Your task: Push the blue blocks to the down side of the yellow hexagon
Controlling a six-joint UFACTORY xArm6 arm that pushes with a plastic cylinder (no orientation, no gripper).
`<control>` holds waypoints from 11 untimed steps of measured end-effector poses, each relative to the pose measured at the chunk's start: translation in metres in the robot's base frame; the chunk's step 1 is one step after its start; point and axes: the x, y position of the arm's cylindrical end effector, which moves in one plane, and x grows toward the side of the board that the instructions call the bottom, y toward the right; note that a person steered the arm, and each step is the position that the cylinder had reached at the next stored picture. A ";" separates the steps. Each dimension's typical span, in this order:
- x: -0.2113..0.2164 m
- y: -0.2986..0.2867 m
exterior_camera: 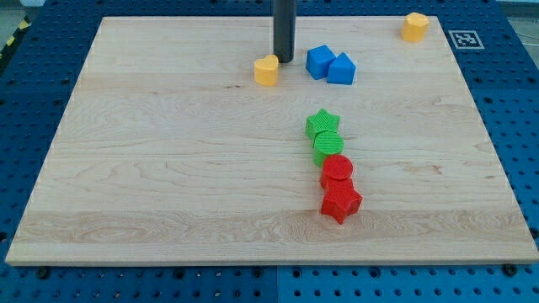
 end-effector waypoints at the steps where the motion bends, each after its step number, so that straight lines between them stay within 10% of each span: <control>1: -0.001 0.005; 11: 0.075 0.038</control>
